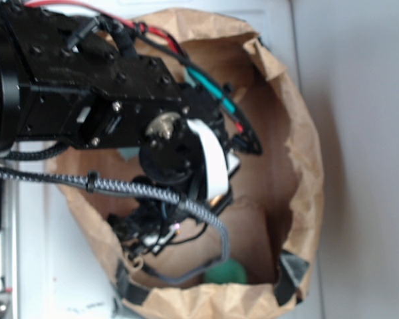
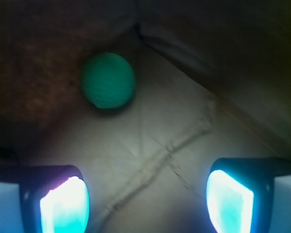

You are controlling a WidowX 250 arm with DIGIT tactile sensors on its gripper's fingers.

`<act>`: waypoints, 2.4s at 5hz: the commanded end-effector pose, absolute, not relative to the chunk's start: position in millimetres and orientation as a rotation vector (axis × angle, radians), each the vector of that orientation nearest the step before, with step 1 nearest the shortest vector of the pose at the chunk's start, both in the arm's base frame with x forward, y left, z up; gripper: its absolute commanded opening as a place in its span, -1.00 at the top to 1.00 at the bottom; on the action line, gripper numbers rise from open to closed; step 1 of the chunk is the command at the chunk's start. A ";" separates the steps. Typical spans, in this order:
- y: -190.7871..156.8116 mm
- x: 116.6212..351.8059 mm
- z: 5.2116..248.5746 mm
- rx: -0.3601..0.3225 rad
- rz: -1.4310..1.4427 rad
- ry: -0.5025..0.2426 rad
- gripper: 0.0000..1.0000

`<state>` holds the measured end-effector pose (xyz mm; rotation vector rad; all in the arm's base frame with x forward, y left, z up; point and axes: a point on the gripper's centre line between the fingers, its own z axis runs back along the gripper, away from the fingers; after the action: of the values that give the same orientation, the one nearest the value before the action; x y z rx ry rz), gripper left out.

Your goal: Grab the green ball.

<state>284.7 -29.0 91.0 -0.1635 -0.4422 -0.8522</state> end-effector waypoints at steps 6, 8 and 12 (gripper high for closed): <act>-49.6 277.9 96.3 -0.214 -0.922 -0.494 -1.00; -51.6 286.6 87.3 -0.222 -0.910 -0.529 -1.00; -93.0 297.9 81.7 -0.320 -0.994 -0.557 -1.00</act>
<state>292.9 -85.4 64.1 -0.3392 -0.5123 -0.9719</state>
